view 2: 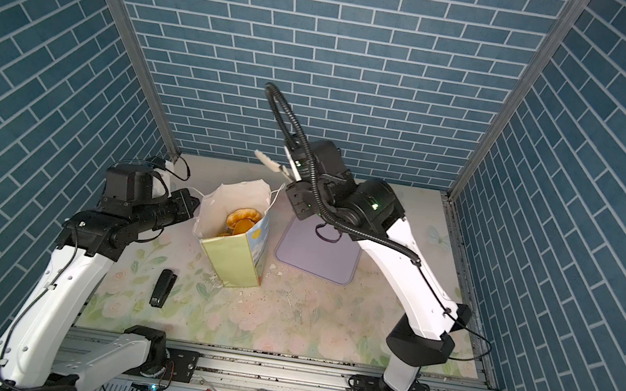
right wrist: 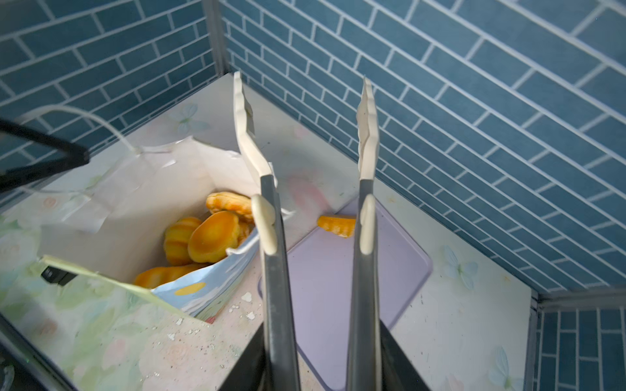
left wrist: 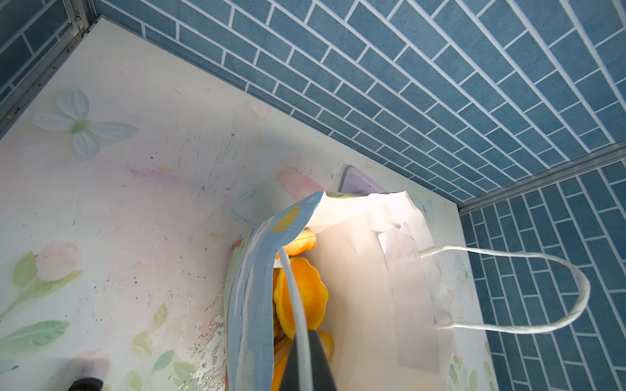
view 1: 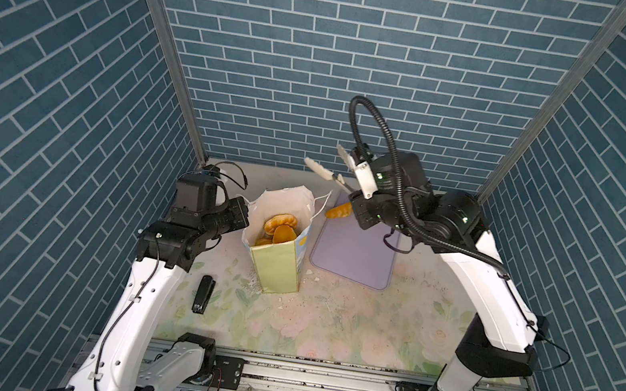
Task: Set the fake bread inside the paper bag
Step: 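Withdraw the tongs back over the tray toward the twisted bread, then lower the tongs and pinch the twisted yellow bread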
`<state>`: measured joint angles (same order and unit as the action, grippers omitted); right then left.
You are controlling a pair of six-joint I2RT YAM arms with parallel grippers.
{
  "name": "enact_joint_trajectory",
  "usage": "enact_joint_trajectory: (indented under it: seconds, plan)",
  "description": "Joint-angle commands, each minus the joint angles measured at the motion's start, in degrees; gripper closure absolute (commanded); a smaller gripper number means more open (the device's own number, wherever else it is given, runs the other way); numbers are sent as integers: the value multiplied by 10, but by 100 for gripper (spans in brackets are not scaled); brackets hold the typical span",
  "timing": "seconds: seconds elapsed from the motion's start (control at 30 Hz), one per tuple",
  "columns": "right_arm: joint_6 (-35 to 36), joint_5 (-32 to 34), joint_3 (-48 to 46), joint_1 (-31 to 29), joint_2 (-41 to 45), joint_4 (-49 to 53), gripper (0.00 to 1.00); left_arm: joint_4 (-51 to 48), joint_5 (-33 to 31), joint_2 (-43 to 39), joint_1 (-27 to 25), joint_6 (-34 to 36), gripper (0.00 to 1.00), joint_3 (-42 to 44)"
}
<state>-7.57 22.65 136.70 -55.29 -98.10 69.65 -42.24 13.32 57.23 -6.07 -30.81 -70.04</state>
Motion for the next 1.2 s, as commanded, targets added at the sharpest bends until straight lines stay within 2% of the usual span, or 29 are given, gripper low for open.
enact_joint_trajectory:
  seconds: [0.0,0.17,0.4,0.77,1.17]
  plan:
    - [-115,-11,-57,58,44,-30,56,-5,4,-2,-4,8,100,-12]
    - [-193,-70,-202,122,79,-124,56,-4,6,-3,-3,8,100,-7]
    - [-330,-130,-350,184,49,-273,57,6,11,-6,-4,1,100,7]
    - [-483,-244,-397,218,-68,-382,55,17,14,-11,-4,-6,100,18]
    - [-504,-273,-361,222,-166,-372,54,15,10,-19,-4,-4,100,34]
